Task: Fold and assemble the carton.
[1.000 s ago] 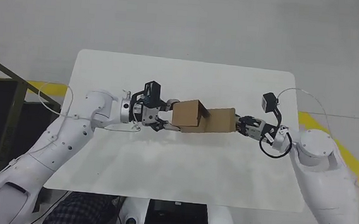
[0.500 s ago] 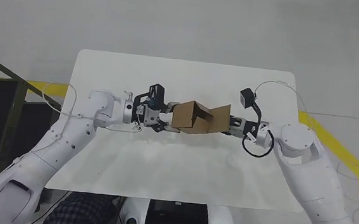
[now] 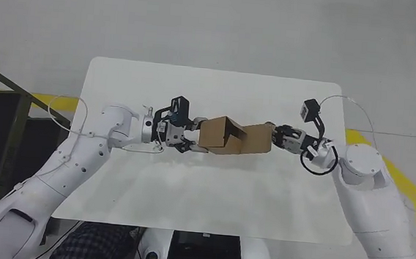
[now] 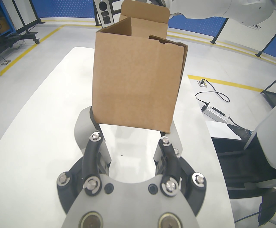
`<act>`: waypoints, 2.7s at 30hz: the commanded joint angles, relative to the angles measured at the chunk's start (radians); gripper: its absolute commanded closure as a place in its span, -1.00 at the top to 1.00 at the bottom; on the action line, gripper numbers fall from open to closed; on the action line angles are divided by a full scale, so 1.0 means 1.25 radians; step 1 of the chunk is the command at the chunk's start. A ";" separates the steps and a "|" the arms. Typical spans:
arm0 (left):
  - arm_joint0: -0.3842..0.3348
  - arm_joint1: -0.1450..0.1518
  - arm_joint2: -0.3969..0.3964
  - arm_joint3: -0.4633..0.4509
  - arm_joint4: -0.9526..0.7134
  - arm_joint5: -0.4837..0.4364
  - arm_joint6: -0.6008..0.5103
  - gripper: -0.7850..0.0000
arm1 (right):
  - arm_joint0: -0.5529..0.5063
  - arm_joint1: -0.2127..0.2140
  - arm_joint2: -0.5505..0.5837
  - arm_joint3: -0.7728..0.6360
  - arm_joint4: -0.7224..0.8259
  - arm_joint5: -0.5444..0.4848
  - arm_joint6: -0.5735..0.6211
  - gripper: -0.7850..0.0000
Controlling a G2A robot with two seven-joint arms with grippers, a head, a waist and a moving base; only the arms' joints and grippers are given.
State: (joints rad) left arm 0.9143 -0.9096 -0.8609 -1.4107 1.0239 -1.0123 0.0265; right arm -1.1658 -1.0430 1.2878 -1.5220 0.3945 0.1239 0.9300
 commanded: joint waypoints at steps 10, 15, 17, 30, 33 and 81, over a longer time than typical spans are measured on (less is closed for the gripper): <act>-0.001 0.002 0.001 0.009 0.005 0.000 -0.008 -0.71 | -0.028 0.016 0.083 -0.056 0.017 0.028 0.017 -0.21; -0.002 0.002 0.002 0.012 0.007 0.000 -0.014 -0.71 | -0.027 0.020 0.075 -0.082 -0.008 0.056 0.041 0.61; -0.003 0.002 0.002 0.013 0.006 0.000 -0.015 -0.71 | -0.024 0.021 0.061 -0.089 -0.027 0.072 0.054 0.68; -0.011 -0.001 0.010 0.014 0.000 0.000 -0.043 -0.69 | -0.001 0.023 -0.016 -0.121 -0.118 0.091 0.097 -0.20; -0.012 0.000 0.012 0.012 -0.005 0.000 -0.046 -0.67 | -0.003 0.025 -0.024 -0.129 -0.132 0.090 0.103 -0.84; -0.098 0.076 0.180 0.003 -0.161 0.000 0.145 -0.04 | 0.006 0.015 -0.084 -0.070 -0.016 -0.054 0.120 -1.00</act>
State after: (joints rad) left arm 0.7935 -0.8165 -0.6401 -1.4081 0.8242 -1.0123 0.2040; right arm -1.1598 -1.0235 1.1839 -1.6111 0.3753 0.0569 1.0808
